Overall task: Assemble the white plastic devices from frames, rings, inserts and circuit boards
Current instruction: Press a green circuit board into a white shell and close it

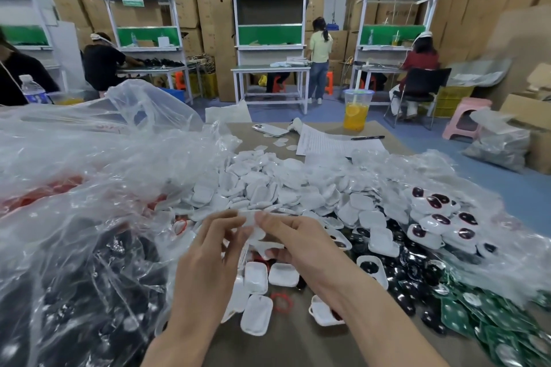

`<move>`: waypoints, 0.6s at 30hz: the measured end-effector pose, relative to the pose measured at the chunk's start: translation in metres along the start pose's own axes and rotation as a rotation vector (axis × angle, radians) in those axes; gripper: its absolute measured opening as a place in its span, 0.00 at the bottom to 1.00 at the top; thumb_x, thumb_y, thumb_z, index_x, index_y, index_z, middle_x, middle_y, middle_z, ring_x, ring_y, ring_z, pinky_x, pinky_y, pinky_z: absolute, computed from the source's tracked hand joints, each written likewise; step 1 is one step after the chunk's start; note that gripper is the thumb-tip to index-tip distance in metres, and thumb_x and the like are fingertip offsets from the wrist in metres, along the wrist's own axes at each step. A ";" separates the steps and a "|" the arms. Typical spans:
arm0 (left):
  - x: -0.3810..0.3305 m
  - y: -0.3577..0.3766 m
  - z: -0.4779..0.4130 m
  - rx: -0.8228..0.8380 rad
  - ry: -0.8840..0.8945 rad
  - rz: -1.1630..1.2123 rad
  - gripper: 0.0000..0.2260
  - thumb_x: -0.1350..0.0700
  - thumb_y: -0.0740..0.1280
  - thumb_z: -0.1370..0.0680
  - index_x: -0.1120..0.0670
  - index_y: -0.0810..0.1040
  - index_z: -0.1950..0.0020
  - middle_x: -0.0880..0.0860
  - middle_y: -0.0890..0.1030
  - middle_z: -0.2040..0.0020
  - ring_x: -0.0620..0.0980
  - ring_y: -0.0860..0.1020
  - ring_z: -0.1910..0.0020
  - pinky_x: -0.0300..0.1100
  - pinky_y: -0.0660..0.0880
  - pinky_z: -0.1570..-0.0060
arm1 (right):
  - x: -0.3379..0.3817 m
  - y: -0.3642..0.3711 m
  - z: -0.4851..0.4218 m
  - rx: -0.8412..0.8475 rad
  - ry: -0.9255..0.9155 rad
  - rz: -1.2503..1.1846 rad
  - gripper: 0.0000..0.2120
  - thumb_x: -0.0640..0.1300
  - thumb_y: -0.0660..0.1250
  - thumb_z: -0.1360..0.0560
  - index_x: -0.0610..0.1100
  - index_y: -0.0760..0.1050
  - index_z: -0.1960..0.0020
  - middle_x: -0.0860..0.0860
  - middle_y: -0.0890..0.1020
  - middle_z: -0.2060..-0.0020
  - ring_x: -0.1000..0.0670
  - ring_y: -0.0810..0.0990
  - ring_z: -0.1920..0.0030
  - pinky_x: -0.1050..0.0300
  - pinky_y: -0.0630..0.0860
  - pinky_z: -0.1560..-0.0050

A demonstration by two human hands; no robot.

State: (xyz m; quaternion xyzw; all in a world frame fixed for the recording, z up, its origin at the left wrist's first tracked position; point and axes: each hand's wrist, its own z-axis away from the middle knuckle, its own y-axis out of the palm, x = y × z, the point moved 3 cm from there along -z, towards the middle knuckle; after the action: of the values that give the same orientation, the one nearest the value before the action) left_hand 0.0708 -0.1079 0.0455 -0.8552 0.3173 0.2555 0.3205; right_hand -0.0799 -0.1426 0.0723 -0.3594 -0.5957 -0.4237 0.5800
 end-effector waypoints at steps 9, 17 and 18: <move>-0.008 0.006 -0.002 0.062 -0.049 0.133 0.08 0.37 0.65 0.21 0.37 0.79 0.47 0.37 0.77 0.41 0.41 0.80 0.48 0.28 0.74 0.57 | -0.008 -0.009 -0.004 0.031 -0.088 0.115 0.17 0.62 0.67 0.23 0.51 0.86 0.51 0.59 0.86 0.48 0.59 0.82 0.45 0.56 0.79 0.44; -0.007 0.008 -0.002 -0.038 -0.295 0.353 0.09 0.41 0.64 0.22 0.43 0.80 0.53 0.42 0.83 0.59 0.42 0.80 0.65 0.30 0.74 0.65 | -0.020 -0.022 -0.016 -0.188 -0.088 0.046 0.16 0.63 0.73 0.30 0.51 0.86 0.55 0.49 0.87 0.63 0.53 0.83 0.64 0.61 0.79 0.60; -0.004 0.007 -0.003 -0.053 -0.338 0.394 0.10 0.41 0.65 0.22 0.45 0.81 0.53 0.44 0.83 0.61 0.43 0.80 0.65 0.31 0.75 0.65 | -0.019 -0.026 -0.016 -0.226 -0.101 0.048 0.14 0.60 0.73 0.28 0.50 0.86 0.56 0.50 0.86 0.65 0.55 0.82 0.67 0.64 0.78 0.62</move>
State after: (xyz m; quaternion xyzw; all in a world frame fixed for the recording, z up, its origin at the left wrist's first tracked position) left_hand 0.0636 -0.1121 0.0474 -0.7301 0.4129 0.4606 0.2903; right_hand -0.0964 -0.1657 0.0502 -0.4574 -0.5637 -0.4557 0.5151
